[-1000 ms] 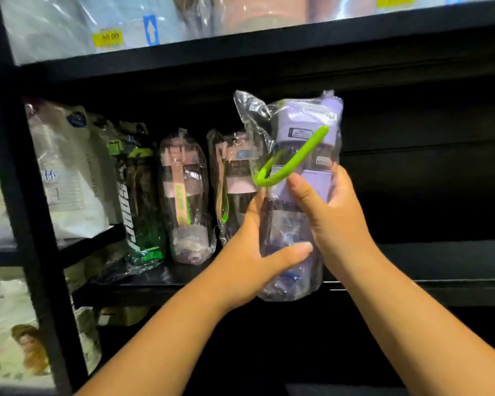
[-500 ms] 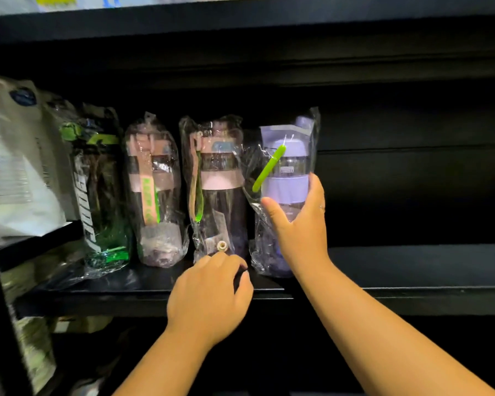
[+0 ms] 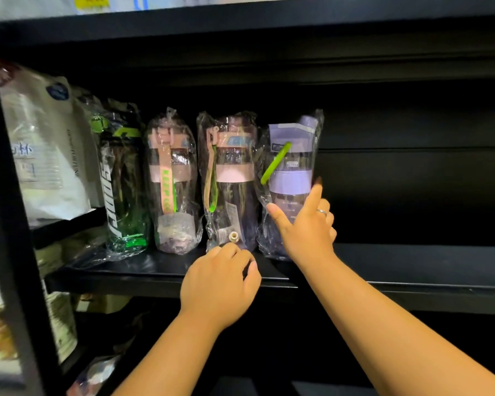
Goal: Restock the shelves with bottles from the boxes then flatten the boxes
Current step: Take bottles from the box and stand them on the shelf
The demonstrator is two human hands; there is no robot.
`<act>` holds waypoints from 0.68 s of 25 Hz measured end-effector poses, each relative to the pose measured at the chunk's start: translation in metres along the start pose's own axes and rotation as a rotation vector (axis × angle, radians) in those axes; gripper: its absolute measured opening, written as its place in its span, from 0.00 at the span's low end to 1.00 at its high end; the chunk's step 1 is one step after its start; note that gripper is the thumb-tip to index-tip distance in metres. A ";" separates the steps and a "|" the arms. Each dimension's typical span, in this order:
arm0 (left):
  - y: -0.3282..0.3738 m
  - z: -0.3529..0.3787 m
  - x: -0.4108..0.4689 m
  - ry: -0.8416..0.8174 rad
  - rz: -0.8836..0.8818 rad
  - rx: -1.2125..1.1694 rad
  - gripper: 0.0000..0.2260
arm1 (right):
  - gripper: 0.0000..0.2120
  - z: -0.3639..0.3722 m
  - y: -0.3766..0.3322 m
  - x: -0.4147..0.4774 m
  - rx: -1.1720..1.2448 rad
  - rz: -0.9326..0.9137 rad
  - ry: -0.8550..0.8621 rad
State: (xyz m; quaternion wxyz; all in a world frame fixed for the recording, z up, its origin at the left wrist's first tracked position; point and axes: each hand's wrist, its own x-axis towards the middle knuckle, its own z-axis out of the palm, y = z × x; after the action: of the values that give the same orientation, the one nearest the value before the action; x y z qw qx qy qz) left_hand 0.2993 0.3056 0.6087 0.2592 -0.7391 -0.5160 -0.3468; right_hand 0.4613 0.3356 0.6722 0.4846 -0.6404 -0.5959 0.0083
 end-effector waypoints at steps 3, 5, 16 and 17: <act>-0.006 0.003 -0.013 0.039 0.042 -0.058 0.17 | 0.47 -0.011 0.006 -0.042 -0.276 -0.141 0.097; -0.006 0.004 -0.037 0.068 0.015 -0.081 0.19 | 0.40 -0.004 0.019 -0.084 -0.343 -0.265 0.185; -0.053 0.038 -0.309 -0.426 -0.192 -0.161 0.28 | 0.36 0.120 0.095 -0.336 -0.470 -0.281 -0.413; -0.063 0.042 -0.339 -0.499 -0.215 -0.163 0.28 | 0.36 0.134 0.098 -0.358 -0.487 -0.259 -0.476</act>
State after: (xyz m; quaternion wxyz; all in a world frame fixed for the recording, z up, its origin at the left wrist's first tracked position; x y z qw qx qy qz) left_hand 0.1731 0.1600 0.3196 0.0258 -0.7611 -0.6096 -0.2200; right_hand 0.3523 0.1594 0.3368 0.1625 -0.6364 -0.7526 -0.0462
